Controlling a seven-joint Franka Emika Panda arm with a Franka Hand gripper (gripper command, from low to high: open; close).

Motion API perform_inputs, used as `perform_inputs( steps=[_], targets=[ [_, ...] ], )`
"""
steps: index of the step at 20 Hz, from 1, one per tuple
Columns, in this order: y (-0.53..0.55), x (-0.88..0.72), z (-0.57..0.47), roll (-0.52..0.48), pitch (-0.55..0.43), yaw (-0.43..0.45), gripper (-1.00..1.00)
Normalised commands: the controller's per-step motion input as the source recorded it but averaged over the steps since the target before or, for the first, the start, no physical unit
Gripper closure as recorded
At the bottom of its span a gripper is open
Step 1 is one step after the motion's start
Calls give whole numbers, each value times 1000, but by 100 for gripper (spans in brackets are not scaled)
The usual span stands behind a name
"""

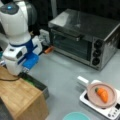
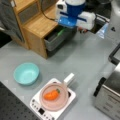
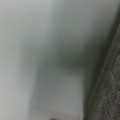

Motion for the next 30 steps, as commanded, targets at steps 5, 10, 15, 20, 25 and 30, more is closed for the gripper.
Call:
perform_inputs(
  steps=[5, 10, 15, 20, 25, 30],
  targets=[
    [111, -56, -126, 109, -116, -25, -100],
    [103, -8, -141, 113, -130, -25, -100],
    [156, -11, -119, 125, -110, -56, -100],
    [292, -66, -76, 122, -84, -115, -100],
    [348, -108, -57, 90, -70, -154, -100],
    [395, -95, -44, 67, -67, -186, -100]
  ],
)
